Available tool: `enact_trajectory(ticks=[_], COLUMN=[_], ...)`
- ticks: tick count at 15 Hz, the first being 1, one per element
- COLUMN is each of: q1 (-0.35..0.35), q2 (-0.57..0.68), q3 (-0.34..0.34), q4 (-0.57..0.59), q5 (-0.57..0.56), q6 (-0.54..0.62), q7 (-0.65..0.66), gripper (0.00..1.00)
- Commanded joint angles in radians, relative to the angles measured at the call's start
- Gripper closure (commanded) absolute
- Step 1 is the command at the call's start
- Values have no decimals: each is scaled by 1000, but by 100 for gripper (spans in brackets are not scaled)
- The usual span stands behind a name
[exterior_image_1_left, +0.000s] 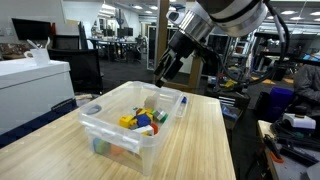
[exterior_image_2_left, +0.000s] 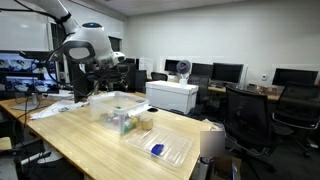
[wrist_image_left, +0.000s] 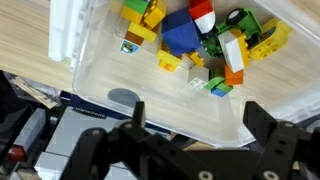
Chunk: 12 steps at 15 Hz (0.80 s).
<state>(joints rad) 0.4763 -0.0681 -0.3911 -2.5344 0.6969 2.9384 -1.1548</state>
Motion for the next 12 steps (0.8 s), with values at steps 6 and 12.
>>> enact_trajectory(ticks=[6, 12], q1=[-10, -27], q2=[200, 304], q3=[8, 40], q4=[100, 150], q5=[86, 86], q6=[-18, -40], q7=[-86, -100], gripper=[0, 0])
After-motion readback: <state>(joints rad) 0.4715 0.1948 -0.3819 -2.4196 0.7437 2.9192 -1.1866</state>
